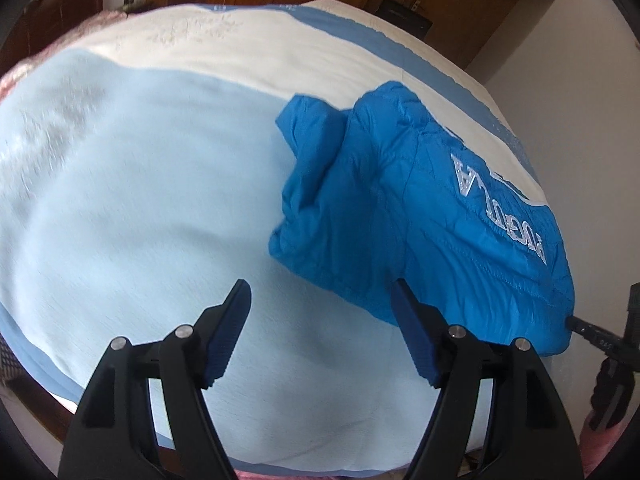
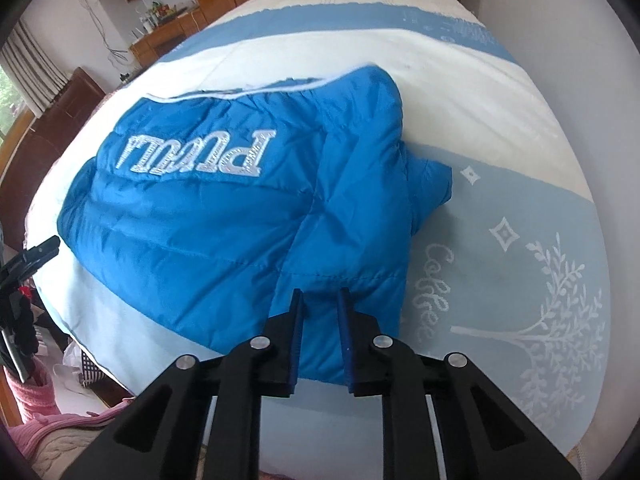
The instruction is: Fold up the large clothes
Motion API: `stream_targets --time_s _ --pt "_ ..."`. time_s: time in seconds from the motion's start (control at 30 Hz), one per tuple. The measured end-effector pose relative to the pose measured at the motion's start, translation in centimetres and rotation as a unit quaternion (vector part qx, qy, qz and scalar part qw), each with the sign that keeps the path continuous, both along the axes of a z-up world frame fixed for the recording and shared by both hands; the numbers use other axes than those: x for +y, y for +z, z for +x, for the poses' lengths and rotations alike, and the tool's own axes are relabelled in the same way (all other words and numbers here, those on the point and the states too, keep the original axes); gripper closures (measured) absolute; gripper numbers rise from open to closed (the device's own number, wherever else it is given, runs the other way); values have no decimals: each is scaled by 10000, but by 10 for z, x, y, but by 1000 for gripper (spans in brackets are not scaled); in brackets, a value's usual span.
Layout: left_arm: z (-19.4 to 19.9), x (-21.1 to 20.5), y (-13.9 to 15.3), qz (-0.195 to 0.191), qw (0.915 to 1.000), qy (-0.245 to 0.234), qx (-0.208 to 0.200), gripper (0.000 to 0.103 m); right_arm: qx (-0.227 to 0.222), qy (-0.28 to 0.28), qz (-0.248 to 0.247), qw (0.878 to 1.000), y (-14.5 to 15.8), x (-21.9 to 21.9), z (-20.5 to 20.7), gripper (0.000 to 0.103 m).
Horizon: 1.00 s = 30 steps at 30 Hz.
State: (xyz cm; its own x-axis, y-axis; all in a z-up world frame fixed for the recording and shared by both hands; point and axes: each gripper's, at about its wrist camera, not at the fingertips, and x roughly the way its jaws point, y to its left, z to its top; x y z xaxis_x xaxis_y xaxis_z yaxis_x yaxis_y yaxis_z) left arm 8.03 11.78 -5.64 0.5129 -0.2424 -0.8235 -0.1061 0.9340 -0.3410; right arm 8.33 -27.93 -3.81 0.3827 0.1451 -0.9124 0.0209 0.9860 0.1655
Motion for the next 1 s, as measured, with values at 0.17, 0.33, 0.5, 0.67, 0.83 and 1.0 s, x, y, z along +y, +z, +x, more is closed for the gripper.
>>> stream_targets --time_s 0.17,0.33,0.5,0.67,0.83,1.0 --pt "0 -7 -11 73 10000 10 13 31 119 -1 52 9999 -11 -1 5 87" --pt "-6 -19 -4 550 9983 -57 -155 31 219 -26 136 9997 -24 -3 9 89" --pt "-9 -26 -1 677 9974 -140 -185 31 304 -132 401 9986 -45 -6 12 89" --pt "-10 -32 -2 698 9971 -220 -214 31 328 -105 302 9990 -46 -2 12 89" --pt "-12 -36 -6 615 9975 -276 -235 31 392 -87 356 9986 -46 -4 12 90" --pt "-9 -33 -8 424 9986 -183 -250 31 440 -108 519 9976 -47 -8 14 90"
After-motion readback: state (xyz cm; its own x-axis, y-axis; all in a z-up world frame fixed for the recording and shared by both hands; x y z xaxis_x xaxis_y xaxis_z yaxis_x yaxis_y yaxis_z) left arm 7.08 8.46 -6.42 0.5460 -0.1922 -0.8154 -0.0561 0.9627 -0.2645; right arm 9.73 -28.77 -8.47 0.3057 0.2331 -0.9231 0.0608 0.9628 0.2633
